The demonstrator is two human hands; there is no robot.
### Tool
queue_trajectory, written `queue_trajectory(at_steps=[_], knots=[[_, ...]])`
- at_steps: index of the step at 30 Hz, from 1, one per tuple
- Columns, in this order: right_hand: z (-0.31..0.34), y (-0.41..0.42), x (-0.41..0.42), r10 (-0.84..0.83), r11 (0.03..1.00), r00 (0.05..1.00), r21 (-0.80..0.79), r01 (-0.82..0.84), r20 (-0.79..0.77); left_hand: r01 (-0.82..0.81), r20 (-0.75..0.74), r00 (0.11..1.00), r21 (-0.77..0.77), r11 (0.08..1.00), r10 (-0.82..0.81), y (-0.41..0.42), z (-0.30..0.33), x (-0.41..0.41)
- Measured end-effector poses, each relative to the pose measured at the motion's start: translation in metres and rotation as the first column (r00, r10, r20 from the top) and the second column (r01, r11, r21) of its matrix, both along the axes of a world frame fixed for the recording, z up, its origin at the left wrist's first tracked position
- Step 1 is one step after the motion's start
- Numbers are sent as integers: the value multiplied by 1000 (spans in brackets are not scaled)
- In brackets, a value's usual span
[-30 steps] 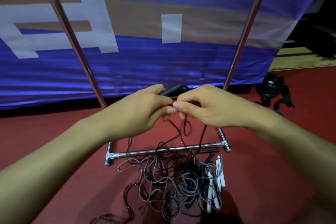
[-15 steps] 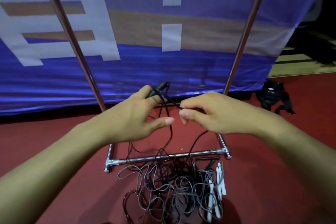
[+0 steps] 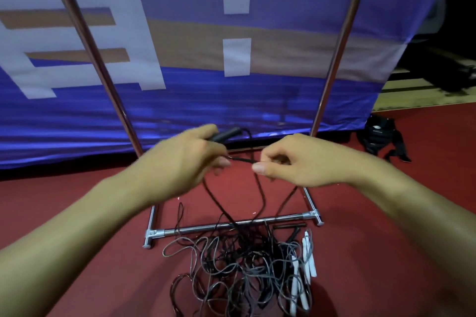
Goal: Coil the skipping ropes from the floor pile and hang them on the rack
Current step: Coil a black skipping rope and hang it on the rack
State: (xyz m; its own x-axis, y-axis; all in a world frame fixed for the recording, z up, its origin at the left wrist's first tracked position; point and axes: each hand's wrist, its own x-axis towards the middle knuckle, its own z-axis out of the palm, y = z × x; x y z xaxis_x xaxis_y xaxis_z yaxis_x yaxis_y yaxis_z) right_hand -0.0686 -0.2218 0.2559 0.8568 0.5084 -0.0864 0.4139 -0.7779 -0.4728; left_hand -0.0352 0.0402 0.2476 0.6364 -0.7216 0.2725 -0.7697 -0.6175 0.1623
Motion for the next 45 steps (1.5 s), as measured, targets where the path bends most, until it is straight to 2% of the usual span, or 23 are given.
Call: queue_trajectory(at_steps=[2, 5, 9, 11, 13, 15, 18, 20, 22, 24, 26, 28, 30, 34, 36, 38, 42, 44, 45], knots=[[-6, -20, 7, -36, 997, 990, -74, 26, -139, -116, 27, 993, 16, 993, 116, 25, 5, 18], [-13, -30, 12, -58, 998, 991, -18, 57, -119, -228, -49, 972, 38, 973, 230, 44, 6, 26], [-3, 2, 4, 26, 999, 995, 30, -29, 95, -77, -226, 971, -9, 997, 73, 17, -1, 3], [-1, 19, -3, 52, 997, 988, 43, -59, 144, 15, -259, 966, -34, 999, -24, -1, -6, -7], [-2, 25, -3, 37, 997, 986, 68, -49, 163, 67, -230, 971, -26, 997, -71, -9, -6, -10], [-6, 20, 4, 13, 998, 996, 54, -18, 86, 36, -137, 990, -25, 999, -39, -4, -4, -3], [-19, 3, 16, -11, 994, 985, -111, -8, -170, -110, -22, 994, 19, 994, 111, 20, 3, 16], [-27, -4, 22, -19, 997, 976, -76, 2, -218, -189, -17, 981, 101, 977, 191, 35, 0, 26], [-20, -3, 20, -15, 998, 993, 61, 22, -114, -169, -70, 981, 143, 975, 181, 43, -4, 29], [-4, 7, 13, -23, 989, 998, 144, 14, 60, -106, -213, 970, 60, 992, 117, 43, -2, 25], [7, 19, 4, -10, 980, 992, 201, -15, 122, -30, -308, 951, -50, 998, 13, 32, 2, 14], [9, 31, -2, 12, 975, 996, 219, -31, 87, 55, -273, 959, -88, 995, -77, 14, 3, 0], [0, 34, 0, 42, 983, 999, 177, -44, 15, 90, -186, 977, -60, 994, -100, 8, 3, -3], [-25, 15, 20, 41, 999, 974, 5, -41, -223, -96, -37, 995, 11, 995, 96, 43, 10, 20], [-30, 8, 29, 27, 1000, 984, 7, -27, -175, -178, -40, 983, 64, 982, 181, 58, 6, 28], [-19, 12, 25, 13, 999, 996, 50, -9, -86, -182, -82, 978, 102, 978, 190, 60, 2, 28], [9, 45, 2, 89, 989, 992, 108, -98, 88, -43, -260, 965, -31, 999, 33, 39, 6, 8], [9, 52, 1, 66, 986, 994, 149, -78, 88, 74, -252, 964, -29, 997, -79, 26, 5, 0], [6, 51, 3, 51, 989, 998, 138, -55, 36, 104, -220, 970, -23, 994, -106, 24, 5, 0]])
